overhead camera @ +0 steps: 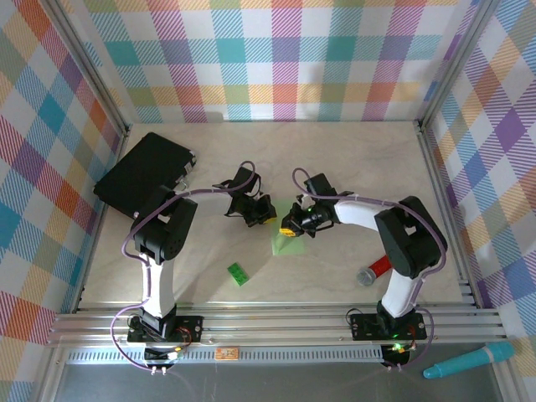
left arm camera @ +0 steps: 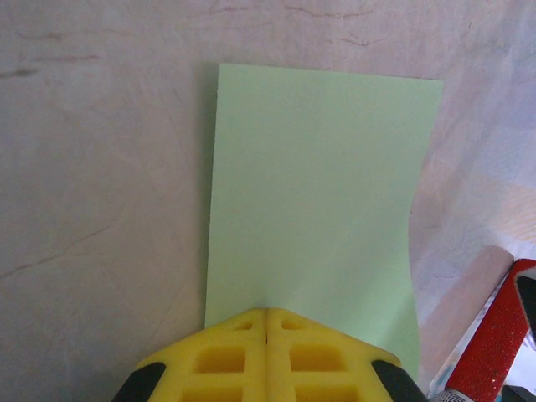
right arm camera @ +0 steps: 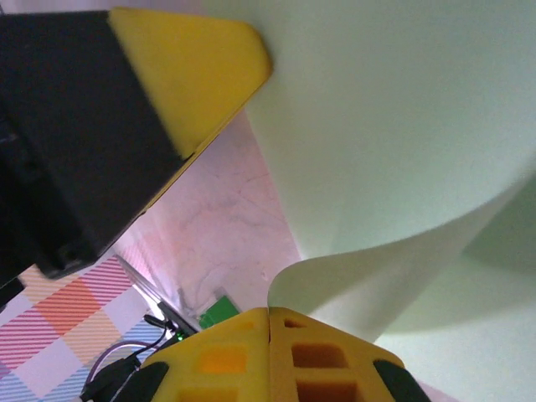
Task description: Fold a paper plane with a square sheet of paper (pick it up from the middle)
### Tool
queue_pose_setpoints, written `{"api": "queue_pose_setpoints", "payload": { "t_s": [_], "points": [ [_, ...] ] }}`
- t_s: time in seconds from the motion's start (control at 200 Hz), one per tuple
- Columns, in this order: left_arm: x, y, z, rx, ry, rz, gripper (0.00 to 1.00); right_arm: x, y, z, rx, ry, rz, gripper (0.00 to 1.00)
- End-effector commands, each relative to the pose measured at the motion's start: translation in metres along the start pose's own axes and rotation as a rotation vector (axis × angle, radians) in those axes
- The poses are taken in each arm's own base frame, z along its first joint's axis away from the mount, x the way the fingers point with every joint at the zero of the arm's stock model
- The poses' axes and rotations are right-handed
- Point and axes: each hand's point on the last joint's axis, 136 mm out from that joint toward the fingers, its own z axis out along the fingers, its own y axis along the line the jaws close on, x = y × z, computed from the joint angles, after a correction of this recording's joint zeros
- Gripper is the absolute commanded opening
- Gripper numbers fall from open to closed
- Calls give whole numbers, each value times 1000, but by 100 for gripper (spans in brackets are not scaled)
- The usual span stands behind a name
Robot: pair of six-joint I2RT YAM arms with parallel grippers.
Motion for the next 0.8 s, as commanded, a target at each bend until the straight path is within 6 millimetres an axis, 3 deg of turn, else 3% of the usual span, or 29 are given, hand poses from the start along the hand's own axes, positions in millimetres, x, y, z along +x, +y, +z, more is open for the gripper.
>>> {"api": "queue_pose_setpoints", "payload": {
  "t_s": [0.0, 0.46, 0.795],
  "points": [
    [11, 19, 12, -45, 42, -34, 5, -9, 1, 6, 7, -28, 0, 6],
    [10, 20, 13, -48, 40, -56, 5, -21, -12, 19, 1, -71, 17, 7],
    [11, 19, 12, -48, 39, -54, 6, -17, -22, 23, 25, -59, 24, 7]
  ]
}}
